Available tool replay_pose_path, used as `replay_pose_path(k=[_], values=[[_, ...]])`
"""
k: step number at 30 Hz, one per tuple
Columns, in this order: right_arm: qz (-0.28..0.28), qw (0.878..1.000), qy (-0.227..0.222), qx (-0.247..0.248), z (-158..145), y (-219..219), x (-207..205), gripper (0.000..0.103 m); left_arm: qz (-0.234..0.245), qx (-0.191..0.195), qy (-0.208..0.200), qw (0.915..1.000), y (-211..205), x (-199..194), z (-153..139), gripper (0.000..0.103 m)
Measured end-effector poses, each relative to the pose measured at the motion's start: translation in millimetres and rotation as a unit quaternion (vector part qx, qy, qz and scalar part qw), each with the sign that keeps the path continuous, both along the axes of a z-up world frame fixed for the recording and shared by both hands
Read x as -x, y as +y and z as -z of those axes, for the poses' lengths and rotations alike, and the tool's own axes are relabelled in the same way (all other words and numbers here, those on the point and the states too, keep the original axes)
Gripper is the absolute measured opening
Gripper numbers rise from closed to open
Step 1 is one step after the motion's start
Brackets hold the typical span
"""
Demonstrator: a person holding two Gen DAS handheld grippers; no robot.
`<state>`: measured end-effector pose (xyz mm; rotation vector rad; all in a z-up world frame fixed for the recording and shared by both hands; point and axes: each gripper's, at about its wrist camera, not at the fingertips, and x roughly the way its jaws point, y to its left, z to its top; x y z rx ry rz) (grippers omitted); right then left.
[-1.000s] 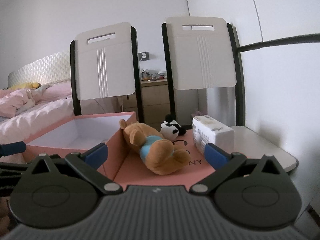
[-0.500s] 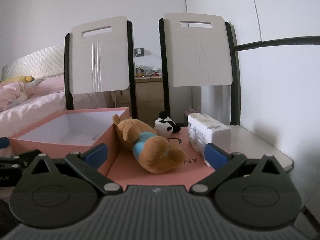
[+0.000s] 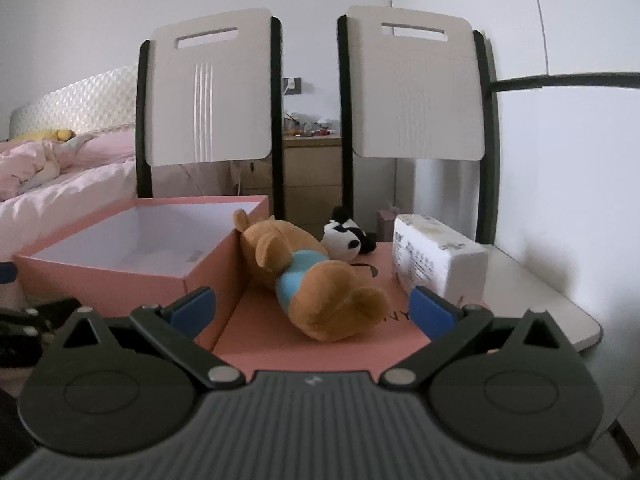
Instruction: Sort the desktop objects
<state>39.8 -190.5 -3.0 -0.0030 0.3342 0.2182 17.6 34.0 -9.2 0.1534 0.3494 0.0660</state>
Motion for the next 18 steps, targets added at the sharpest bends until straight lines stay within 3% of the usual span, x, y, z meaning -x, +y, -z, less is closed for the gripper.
replay_pose_path(k=[4, 9, 18], values=[[-0.005, 1.0, -0.006, -0.002, -0.6, -0.1, 2.4, 0.103, 0.009, 0.018, -0.014, 0.9997, 2.6, 4.2, -2.3, 0.103], [-0.004, 1.0, -0.011, -0.006, -0.2, -2.8, 6.3, 0.103, 0.006, 0.009, -0.034, 0.9994, -0.1, 5.8, -2.4, 0.103], [-0.002, 1.0, -0.016, -0.016, -0.9, -5.5, 8.5, 0.103, 0.052, 0.05, -0.06, 0.9956, 3.4, 9.3, -2.2, 0.103]])
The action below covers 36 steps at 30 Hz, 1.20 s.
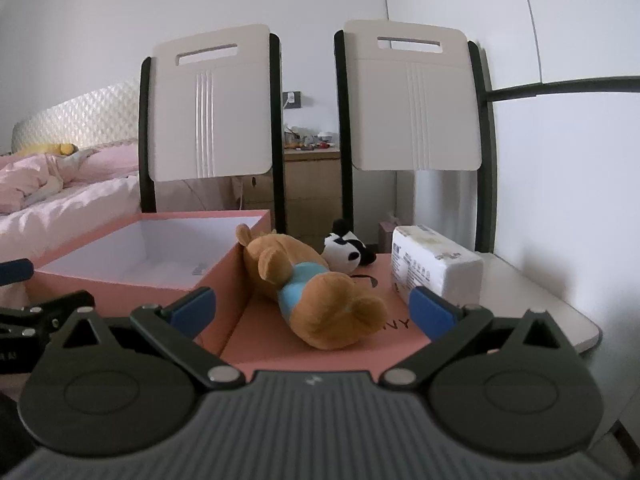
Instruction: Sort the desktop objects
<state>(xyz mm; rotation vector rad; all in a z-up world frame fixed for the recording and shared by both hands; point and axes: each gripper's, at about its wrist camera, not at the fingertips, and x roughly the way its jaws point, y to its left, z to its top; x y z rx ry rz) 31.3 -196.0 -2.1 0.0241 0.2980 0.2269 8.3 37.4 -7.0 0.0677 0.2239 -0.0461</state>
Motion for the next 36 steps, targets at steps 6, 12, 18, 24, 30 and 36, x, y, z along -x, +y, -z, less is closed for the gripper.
replay_pose_path(k=[6, 12, 18, 24, 30, 36], values=[[-0.002, 1.0, -0.002, 0.007, 0.4, 2.7, 0.7, 0.103, 0.022, 0.033, 0.006, 0.9992, 7.7, -2.8, -1.3, 0.103], [-0.004, 1.0, -0.004, 0.008, 0.0, 3.8, 2.4, 0.103, -0.006, -0.001, 0.014, 0.9999, 1.1, -4.4, 1.4, 0.103], [0.0, 1.0, -0.005, 0.011, -0.1, 3.3, 3.3, 0.103, -0.041, -0.013, 0.009, 0.999, 1.6, -2.3, 2.3, 0.103], [0.003, 1.0, -0.005, 0.014, -0.2, 3.0, 3.9, 0.103, -0.057, -0.008, 0.005, 0.9983, 4.6, -1.6, 2.4, 0.103], [0.003, 1.0, -0.007, 0.018, -0.6, 2.4, 5.1, 0.103, -0.07, -0.011, 0.006, 0.9975, 4.8, -2.1, 3.6, 0.103], [0.002, 1.0, -0.004, 0.019, -0.9, 3.5, 5.7, 0.103, -0.062, 0.003, 0.008, 0.998, 2.3, -1.2, 9.0, 0.103]])
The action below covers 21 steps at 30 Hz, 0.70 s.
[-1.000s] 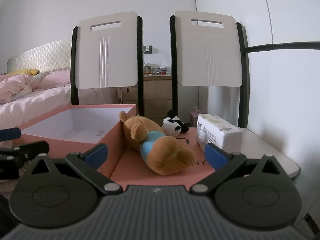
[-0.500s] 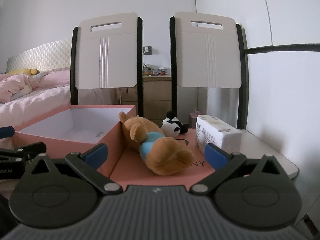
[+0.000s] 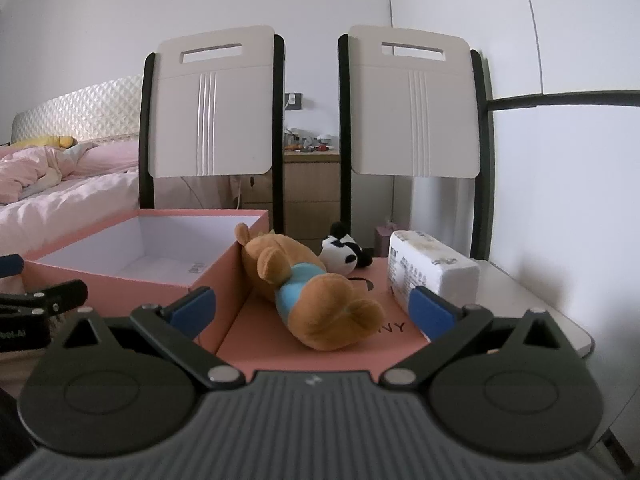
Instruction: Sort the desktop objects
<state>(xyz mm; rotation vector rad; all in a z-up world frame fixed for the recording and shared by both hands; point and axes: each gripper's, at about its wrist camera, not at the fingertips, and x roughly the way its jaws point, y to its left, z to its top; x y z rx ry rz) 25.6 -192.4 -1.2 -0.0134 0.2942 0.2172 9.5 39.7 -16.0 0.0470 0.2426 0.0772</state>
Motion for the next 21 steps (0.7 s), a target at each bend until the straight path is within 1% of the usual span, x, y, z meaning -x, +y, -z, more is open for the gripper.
replay_pose_path(k=[2, 6, 9, 12, 14, 16, 19, 21], values=[[-0.002, 1.0, -0.001, 0.002, -0.4, 0.9, 2.4, 0.103, 0.005, -0.002, 0.0, 1.0, -5.8, 1.6, 2.1, 0.103], [-0.005, 1.0, -0.004, 0.006, -2.1, 0.6, 9.7, 0.103, 0.025, -0.007, -0.013, 0.9996, -20.9, 8.8, 5.3, 0.103], [0.0, 1.0, -0.005, 0.003, -3.9, -6.6, 15.9, 0.103, 0.024, -0.002, -0.031, 0.9992, -30.3, 14.7, 4.4, 0.103], [0.008, 1.0, -0.008, -0.004, -5.7, -18.6, 21.9, 0.103, 0.022, -0.006, -0.057, 0.9981, -40.2, 19.4, 1.0, 0.103], [0.014, 1.0, -0.01, -0.01, -6.7, -28.1, 25.8, 0.103, 0.027, -0.018, -0.068, 0.9972, -49.6, 18.4, 0.1, 0.103], [0.017, 1.0, -0.009, -0.016, -7.8, -39.1, 30.0, 0.103, 0.032, -0.039, -0.075, 0.9959, -60.6, 14.9, 1.2, 0.103], [0.012, 1.0, 0.0, -0.025, -8.9, -54.2, 36.6, 0.103, 0.045, -0.082, -0.071, 0.9931, -78.0, 2.7, 5.2, 0.103], [0.007, 1.0, 0.001, -0.022, -9.1, -61.2, 43.1, 0.103, 0.048, -0.1, -0.065, 0.9918, -88.5, -7.3, 8.1, 0.103]])
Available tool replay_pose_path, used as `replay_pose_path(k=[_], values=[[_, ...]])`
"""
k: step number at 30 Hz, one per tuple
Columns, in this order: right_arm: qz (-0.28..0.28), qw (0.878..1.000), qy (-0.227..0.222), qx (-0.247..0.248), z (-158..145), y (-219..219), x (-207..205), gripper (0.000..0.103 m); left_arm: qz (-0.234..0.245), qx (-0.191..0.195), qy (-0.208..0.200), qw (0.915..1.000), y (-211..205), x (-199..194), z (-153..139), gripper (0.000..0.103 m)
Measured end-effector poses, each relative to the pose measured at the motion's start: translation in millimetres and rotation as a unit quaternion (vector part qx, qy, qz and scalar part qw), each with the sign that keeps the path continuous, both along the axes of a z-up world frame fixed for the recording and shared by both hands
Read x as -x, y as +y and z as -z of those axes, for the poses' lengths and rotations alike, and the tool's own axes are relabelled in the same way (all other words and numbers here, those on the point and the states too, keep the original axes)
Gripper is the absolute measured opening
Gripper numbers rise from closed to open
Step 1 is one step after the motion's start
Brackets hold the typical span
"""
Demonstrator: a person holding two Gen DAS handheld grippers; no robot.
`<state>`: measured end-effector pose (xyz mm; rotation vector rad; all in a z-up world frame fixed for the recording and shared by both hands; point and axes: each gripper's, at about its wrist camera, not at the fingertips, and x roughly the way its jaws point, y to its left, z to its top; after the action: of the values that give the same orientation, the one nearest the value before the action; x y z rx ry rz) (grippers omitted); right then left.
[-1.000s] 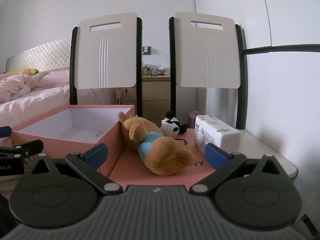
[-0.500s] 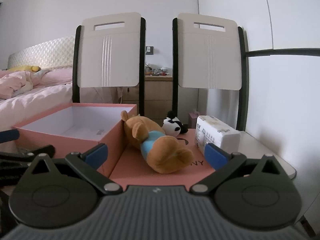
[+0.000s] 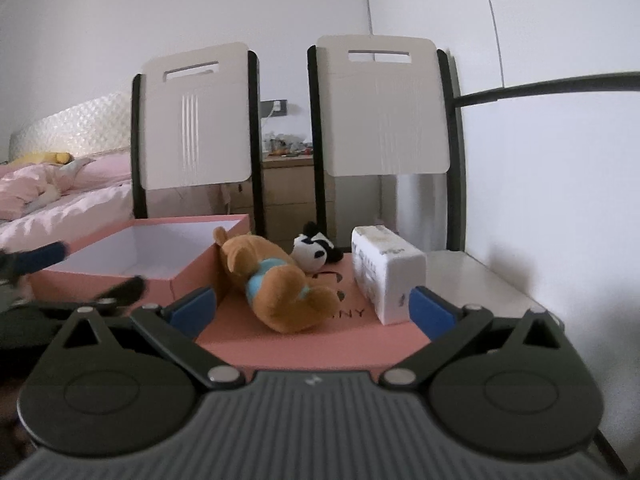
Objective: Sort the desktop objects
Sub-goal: 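Reach the left gripper to the brown teddy bear and close on it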
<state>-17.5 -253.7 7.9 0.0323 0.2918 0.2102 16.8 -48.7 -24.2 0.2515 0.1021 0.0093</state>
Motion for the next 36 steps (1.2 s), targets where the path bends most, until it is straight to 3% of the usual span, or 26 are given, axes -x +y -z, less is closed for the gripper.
replay_pose_path(k=[8, 11, 14, 18, 26, 31, 36], values=[[0.011, 1.0, -0.001, 0.02, 3.1, -28.2, 22.1, 0.103, 0.042, -0.044, -0.018, 0.998, -49.0, -25.3, 19.7, 0.103], [0.025, 1.0, 0.004, 0.002, 5.4, -43.3, 22.7, 0.103, 0.064, -0.075, -0.009, 0.9951, -72.9, -42.2, 26.9, 0.093], [0.027, 1.0, 0.0, -0.01, 5.4, -52.4, 24.9, 0.103, 0.067, -0.107, -0.008, 0.9919, -95.6, -62.4, 35.5, 0.091], [0.024, 1.0, 0.002, -0.013, 6.8, -58.0, 24.8, 0.103, 0.058, -0.129, 0.006, 0.99, -110.3, -94.0, 45.3, 0.082], [0.027, 0.999, 0.008, -0.023, 8.9, -67.9, 21.4, 0.103, 0.063, -0.149, 0.041, 0.986, -115.1, -123.1, 57.8, 0.061], [0.031, 0.999, 0.011, -0.019, 9.2, -66.2, 20.0, 0.103, 0.078, -0.156, 0.029, 0.9842, -115.2, -116.9, 49.3, 0.042], [0.034, 0.999, 0.014, -0.016, 9.3, -63.2, 17.5, 0.103, 0.102, -0.142, 0.008, 0.9845, -107.8, -108.4, 29.2, 0.038]])
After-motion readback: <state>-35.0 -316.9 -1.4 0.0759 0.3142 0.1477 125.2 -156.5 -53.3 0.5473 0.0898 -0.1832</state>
